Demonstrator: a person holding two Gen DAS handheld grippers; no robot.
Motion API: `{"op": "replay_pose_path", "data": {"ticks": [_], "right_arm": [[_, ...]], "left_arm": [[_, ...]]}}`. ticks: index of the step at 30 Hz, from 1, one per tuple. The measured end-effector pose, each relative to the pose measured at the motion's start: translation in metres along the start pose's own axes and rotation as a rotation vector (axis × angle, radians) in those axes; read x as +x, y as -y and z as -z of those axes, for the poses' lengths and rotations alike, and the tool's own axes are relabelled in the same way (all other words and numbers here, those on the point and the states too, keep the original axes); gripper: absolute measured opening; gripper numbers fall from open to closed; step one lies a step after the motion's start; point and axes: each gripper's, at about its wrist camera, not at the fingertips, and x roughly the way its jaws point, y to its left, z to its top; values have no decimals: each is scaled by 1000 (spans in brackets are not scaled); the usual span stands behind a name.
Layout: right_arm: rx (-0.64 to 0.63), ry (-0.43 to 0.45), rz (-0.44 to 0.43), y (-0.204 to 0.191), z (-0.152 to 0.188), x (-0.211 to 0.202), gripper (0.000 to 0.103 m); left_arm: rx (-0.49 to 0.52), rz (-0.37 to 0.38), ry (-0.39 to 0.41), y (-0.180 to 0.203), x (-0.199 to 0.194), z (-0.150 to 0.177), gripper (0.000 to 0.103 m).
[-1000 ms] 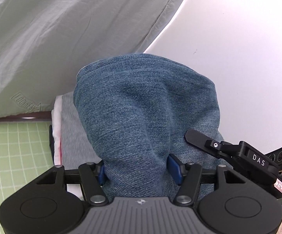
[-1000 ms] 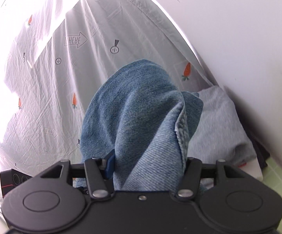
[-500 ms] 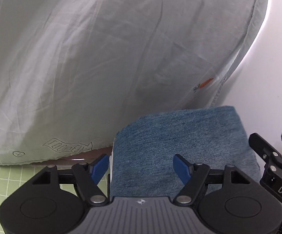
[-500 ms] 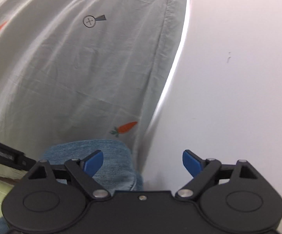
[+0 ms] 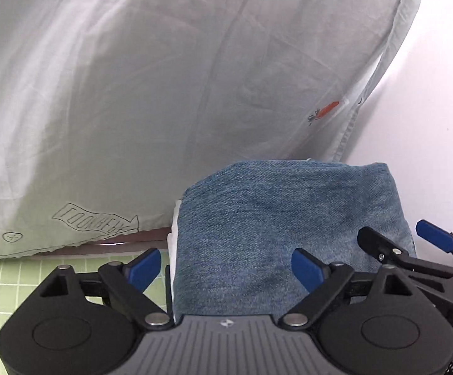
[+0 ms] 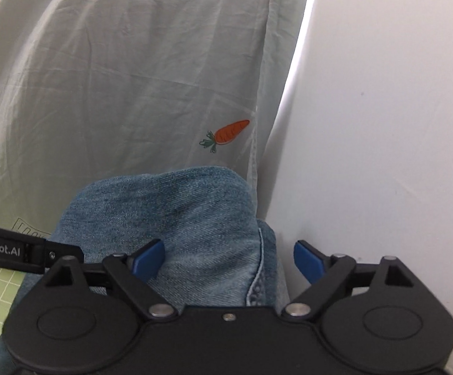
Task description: Fold clothes
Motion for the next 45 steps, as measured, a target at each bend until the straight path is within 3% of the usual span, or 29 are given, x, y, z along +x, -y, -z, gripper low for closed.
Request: {"op": "replay_pose_path", "data": {"ticks": [2, 7, 11, 18, 30, 45], "right_arm": [[-17, 12, 5, -5, -7, -16, 100], [43, 24, 6, -11, -15, -75, 102], [85, -4, 23, -20, -6, -126, 103], [150, -75, 27, -27, 20, -204, 103], [210, -221, 66, -48, 85, -290, 103], [224, -249, 67, -48, 103, -309, 103]], "left_arm": [[15, -2, 38, -2, -23, 3, 102], [38, -7, 134, -7, -106, 13, 103], [44, -62, 176, 4, -159, 32, 103], [73, -58, 105, 2, -219, 77, 103], [156, -40, -53, 4, -262, 163, 103], [208, -36, -87, 9, -275, 184, 103]]}}
